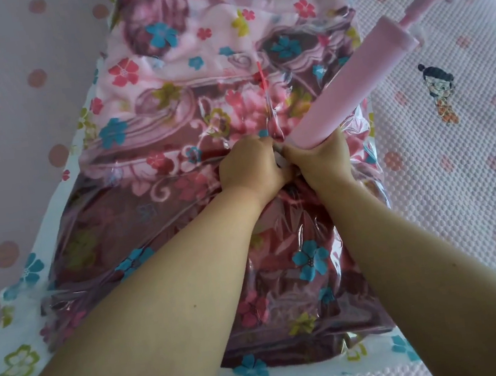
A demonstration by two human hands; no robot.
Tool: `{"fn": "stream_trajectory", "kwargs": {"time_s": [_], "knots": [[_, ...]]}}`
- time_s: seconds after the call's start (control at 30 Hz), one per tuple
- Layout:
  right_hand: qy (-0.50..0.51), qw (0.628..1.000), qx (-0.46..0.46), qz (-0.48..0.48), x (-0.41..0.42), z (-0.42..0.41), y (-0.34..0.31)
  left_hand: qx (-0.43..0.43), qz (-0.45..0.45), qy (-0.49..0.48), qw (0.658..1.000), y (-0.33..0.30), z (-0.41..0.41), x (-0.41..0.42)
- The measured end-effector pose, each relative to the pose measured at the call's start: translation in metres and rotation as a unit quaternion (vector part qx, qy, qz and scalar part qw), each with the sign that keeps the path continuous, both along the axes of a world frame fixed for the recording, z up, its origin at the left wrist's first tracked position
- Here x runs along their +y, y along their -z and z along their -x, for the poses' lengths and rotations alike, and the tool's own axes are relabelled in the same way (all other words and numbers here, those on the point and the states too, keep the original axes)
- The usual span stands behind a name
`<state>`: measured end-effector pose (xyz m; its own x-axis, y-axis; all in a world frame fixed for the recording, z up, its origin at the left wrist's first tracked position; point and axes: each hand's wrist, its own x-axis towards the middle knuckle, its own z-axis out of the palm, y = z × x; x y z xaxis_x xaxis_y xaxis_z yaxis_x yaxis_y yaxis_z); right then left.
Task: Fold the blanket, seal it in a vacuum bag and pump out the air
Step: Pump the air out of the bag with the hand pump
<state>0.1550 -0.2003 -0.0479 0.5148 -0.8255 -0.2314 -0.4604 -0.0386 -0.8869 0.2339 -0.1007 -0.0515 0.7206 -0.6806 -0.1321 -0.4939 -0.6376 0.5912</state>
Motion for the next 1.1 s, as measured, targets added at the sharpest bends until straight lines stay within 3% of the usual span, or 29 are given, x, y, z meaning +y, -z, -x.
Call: {"fn": "stream_trajectory", "kwargs": {"time_s": [0.17, 0.27, 0.63, 0.77, 0.9, 1.1], "knots": [[-0.071, 0.987, -0.063, -0.127, -0.015, 0.006, 0.002, -0.003, 0.0, 0.007, 1.0, 0.001, -0.001, 0.001], [-0.065, 0.978, -0.082, -0.179, -0.018, 0.004, 0.0, 0.011, 0.018, 0.006, 1.0, -0.002, 0.001, 0.002], [-0.133, 0.951, -0.124, -0.25, -0.036, 0.011, -0.021, 0.065, 0.01, 0.008, 0.998, -0.01, 0.002, -0.003], [-0.102, 0.957, -0.135, -0.237, -0.038, 0.013, -0.023, 0.062, 0.027, -0.044, 0.997, -0.015, 0.008, -0.009], [-0.111, 0.961, -0.14, -0.21, -0.041, 0.012, -0.028, 0.066, 0.011, -0.02, 0.998, -0.016, 0.007, -0.013], [-0.127, 0.961, -0.166, -0.18, -0.045, 0.009, -0.044, 0.041, 0.1, -0.055, 0.993, -0.028, 0.013, -0.022]]}}
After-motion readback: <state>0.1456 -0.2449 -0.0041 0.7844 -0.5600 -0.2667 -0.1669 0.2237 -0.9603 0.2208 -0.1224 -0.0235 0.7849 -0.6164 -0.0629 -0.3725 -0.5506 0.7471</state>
